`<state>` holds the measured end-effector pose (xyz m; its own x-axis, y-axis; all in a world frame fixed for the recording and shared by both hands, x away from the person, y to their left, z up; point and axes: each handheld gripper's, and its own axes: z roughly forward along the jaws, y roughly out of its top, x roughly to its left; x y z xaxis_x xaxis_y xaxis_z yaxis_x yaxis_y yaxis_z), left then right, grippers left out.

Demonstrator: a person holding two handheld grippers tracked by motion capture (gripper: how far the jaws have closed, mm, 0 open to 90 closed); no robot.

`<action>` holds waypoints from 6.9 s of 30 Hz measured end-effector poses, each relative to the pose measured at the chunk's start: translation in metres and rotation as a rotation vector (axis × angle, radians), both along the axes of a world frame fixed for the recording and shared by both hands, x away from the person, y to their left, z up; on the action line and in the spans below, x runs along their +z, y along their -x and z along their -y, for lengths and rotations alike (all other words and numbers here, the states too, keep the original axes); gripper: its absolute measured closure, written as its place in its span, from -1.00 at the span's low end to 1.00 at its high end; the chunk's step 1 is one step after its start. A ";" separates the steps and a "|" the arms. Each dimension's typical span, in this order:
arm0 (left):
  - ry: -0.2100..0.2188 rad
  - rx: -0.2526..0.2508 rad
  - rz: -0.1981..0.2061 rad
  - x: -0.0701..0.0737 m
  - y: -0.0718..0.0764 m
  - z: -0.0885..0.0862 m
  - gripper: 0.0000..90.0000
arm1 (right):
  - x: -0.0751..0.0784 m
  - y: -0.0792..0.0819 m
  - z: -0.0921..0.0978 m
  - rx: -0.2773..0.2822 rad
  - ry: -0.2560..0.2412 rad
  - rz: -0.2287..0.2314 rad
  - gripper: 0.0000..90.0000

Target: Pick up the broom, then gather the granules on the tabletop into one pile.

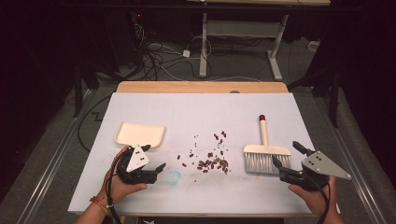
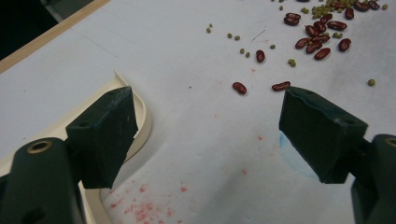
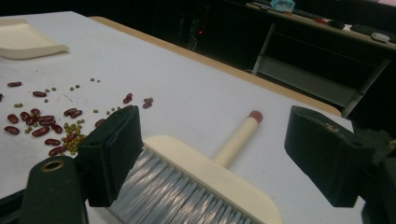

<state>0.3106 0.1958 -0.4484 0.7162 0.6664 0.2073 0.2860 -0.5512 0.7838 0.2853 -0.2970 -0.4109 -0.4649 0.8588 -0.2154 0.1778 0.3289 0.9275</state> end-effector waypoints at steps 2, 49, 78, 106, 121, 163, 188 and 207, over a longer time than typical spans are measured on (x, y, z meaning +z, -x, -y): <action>-0.014 -0.007 -0.006 -0.002 -0.002 0.002 -0.59 | 0.000 -0.001 0.001 -0.003 -0.005 -0.005 -0.58; -0.106 -0.044 -0.040 -0.012 0.007 0.006 -0.58 | -0.036 -0.200 -0.039 -0.228 0.197 -0.755 0.41; -0.063 -0.002 -0.045 -0.006 0.007 0.005 -0.58 | 0.032 -0.099 0.002 -0.065 -0.166 -0.254 0.56; 0.254 -0.383 -0.079 0.054 -0.008 0.178 -0.47 | 0.062 -0.049 -0.088 0.096 -0.167 -0.043 0.55; 0.245 -0.304 -0.073 0.044 -0.023 0.186 0.33 | 0.065 -0.030 -0.109 0.157 -0.166 0.011 0.55; 0.032 -0.416 0.042 0.053 -0.015 0.101 -0.26 | 0.017 -0.056 -0.112 0.760 0.264 -0.315 0.49; -0.002 -0.018 -0.005 -0.001 0.018 -0.002 -0.56 | 0.031 -0.091 -0.056 0.363 0.196 -0.247 0.49; -0.009 0.026 -0.017 -0.004 0.011 -0.019 -0.57 | 0.014 -0.125 -0.062 0.240 0.217 -0.253 0.49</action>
<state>0.3000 0.2147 -0.4520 0.7024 0.6828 0.2013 0.3133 -0.5504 0.7739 0.4102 -0.2353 -0.3966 -0.7080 0.6668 -0.2326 0.2861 0.5720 0.7688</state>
